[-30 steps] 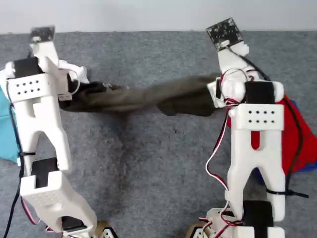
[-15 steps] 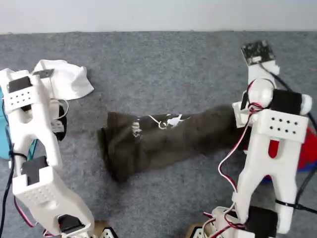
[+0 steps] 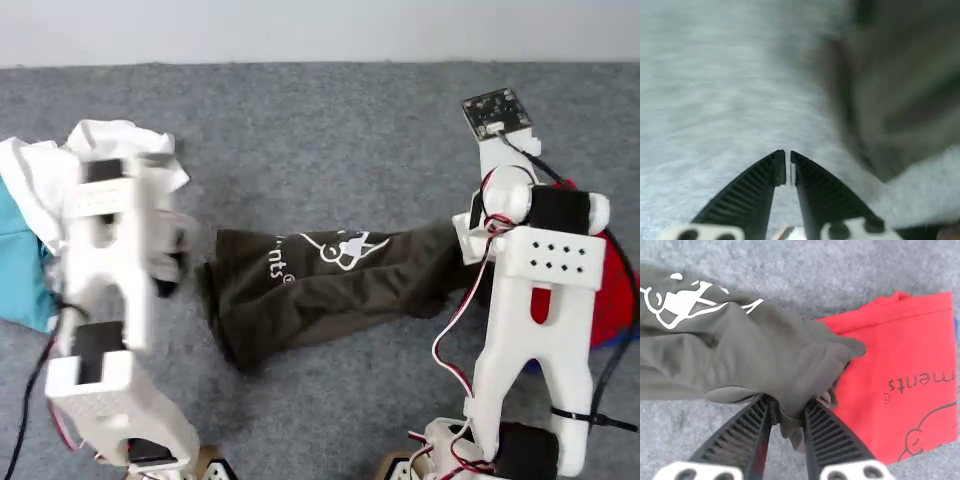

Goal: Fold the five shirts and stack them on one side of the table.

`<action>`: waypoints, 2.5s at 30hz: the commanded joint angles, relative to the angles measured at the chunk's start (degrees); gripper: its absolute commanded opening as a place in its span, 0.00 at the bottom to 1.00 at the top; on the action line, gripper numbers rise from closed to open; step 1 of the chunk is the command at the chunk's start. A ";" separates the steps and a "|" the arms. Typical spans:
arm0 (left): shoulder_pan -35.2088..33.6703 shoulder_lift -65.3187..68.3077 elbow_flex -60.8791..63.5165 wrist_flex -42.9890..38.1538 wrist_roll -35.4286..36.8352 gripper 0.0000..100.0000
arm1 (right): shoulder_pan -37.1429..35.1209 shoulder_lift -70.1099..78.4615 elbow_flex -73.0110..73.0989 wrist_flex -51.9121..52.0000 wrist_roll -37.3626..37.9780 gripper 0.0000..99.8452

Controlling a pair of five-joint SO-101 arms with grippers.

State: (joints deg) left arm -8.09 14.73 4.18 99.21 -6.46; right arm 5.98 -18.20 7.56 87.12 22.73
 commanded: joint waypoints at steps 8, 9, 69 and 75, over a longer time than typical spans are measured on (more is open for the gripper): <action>9.49 -2.99 4.88 1.32 -0.88 0.03 | -0.13 -1.98 14.51 0.40 2.46 0.01; 9.58 -2.99 6.29 1.32 -0.97 0.04 | -0.13 -1.98 15.21 0.40 2.55 0.02; 18.37 -18.99 5.14 1.49 -5.36 0.01 | -0.13 -1.89 15.65 0.48 0.44 0.17; 9.93 -31.03 10.86 1.49 -8.00 0.01 | -0.13 -1.98 15.38 4.09 0.44 0.17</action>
State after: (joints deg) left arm 5.36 -10.51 13.67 99.38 -12.26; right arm 6.07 -18.20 23.47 89.49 23.52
